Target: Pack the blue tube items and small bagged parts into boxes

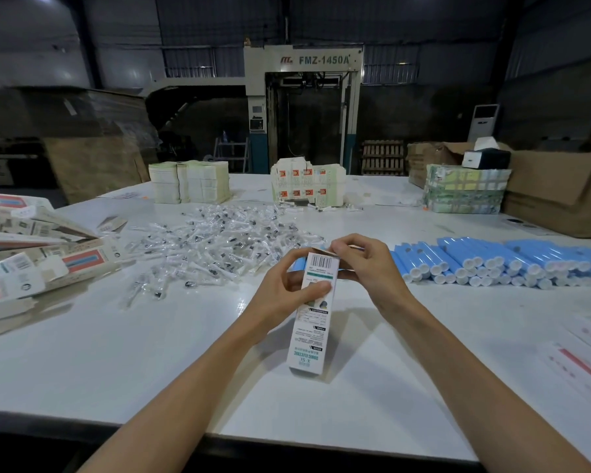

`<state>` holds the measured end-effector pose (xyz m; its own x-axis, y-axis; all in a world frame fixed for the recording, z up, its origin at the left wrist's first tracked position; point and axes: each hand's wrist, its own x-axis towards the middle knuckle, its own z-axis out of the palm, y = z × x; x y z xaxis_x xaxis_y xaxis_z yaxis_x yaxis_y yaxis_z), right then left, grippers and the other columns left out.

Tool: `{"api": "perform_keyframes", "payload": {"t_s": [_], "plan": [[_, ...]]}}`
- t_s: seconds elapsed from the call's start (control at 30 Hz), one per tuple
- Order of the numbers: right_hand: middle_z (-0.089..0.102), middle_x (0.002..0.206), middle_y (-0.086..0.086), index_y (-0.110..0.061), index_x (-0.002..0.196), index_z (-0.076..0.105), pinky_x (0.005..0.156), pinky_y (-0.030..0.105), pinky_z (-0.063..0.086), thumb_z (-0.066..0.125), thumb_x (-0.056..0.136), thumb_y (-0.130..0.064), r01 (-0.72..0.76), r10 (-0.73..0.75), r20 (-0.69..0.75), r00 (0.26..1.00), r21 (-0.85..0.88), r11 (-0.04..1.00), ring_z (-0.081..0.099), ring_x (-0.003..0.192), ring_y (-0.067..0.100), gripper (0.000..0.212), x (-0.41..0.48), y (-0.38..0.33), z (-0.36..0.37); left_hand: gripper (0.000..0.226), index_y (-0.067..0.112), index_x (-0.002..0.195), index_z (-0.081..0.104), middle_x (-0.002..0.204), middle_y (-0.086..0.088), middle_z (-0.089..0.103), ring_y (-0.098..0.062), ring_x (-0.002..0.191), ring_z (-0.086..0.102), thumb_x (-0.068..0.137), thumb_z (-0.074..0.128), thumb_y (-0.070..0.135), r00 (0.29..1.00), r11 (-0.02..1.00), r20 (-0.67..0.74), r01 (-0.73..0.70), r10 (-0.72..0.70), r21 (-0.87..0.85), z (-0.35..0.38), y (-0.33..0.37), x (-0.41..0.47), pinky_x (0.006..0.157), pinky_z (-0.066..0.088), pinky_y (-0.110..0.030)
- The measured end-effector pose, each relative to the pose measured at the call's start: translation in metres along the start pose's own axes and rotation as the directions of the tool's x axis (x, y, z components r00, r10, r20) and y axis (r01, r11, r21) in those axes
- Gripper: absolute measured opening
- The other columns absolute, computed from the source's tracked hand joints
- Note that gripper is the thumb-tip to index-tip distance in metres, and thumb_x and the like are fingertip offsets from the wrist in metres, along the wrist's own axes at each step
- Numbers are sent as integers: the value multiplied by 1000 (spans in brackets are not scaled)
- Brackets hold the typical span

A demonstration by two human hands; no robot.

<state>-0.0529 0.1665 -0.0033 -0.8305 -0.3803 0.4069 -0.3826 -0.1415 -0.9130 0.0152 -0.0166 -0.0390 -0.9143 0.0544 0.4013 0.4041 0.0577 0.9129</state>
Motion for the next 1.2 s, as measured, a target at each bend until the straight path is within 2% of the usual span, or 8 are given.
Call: {"api": "perform_keyframes", "payload": {"t_s": [0.23, 0.47, 0.6, 0.7, 0.83, 0.97, 1.07, 1.2], "plan": [[79, 100, 19, 0, 103, 76, 76, 30, 62, 74, 97, -23, -100, 96, 37, 995, 139, 985, 78, 96, 31, 24, -3, -9, -5, 58, 42, 138, 53, 116, -7, 82, -27, 98, 81, 94, 86, 24, 1000, 1000, 16, 2, -3, 15, 1, 1, 0, 77, 64, -33], [77, 99, 23, -1, 94, 74, 73, 34, 62, 77, 91, -8, -150, 147, 29, 989, 176, 973, 77, 92, 32, 8, -3, -9, -6, 66, 41, 137, 41, 111, -11, 82, -24, 85, 80, 94, 85, 18, 999, 1000, 39, 10, -10, 0, 1, 1, 0, 73, 63, -32], [77, 95, 22, -4, 86, 73, 73, 33, 62, 75, 91, -3, -166, 167, 7, 986, 147, 975, 77, 89, 30, 6, -1, -9, -7, 73, 45, 139, 39, 108, -11, 83, -24, 87, 80, 91, 87, 19, 999, 999, 52, -5, 2, 48, 1, 1, -1, 74, 63, -34], [78, 93, 20, 3, 90, 71, 74, 31, 62, 74, 92, -2, -157, 154, 32, 988, 100, 983, 77, 88, 27, 6, -2, -10, -10, 74, 46, 141, 39, 109, -10, 83, -26, 89, 80, 91, 86, 21, 998, 998, 63, -10, 5, 67, 1, -1, -1, 75, 64, -36], [78, 94, 18, 11, 99, 70, 76, 30, 61, 73, 94, -7, -110, 108, 66, 992, 18, 994, 77, 90, 27, 18, -3, -10, -10, 72, 46, 142, 43, 108, -10, 83, -24, 87, 80, 91, 88, 23, 998, 996, 64, -25, 20, 83, 0, -3, 1, 74, 64, -35], [79, 98, 14, -1, 101, 78, 80, 30, 61, 72, 98, -17, -82, 84, 108, 991, -26, 996, 77, 99, 27, 18, -4, -9, -12, 66, 40, 142, 48, 107, -11, 83, -23, 87, 80, 92, 87, 20, 998, 998, 50, -27, 24, 65, -2, -6, 2, 72, 63, -32], [79, 108, 7, -14, 112, 80, 84, 29, 61, 69, 101, -23, -65, 63, 159, 985, 7, 998, 75, 106, 22, 19, -7, -3, -10, 59, 38, 139, 54, 109, -10, 82, -26, 92, 81, 93, 86, 19, 1000, 999, -8, -22, 23, 36, -4, -9, 4, 73, 63, -32], [78, 112, -2, -20, 118, 76, 87, 29, 61, 75, 96, -15, 23, -20, 56, 998, -51, 998, 73, 110, 16, 22, -8, 13, 4, 57, 40, 135, 59, 108, -10, 82, -25, 92, 80, 90, 89, 22, 997, 1000, -79, -12, 12, -2, -5, -12, 6, 74, 63, -32]]}}
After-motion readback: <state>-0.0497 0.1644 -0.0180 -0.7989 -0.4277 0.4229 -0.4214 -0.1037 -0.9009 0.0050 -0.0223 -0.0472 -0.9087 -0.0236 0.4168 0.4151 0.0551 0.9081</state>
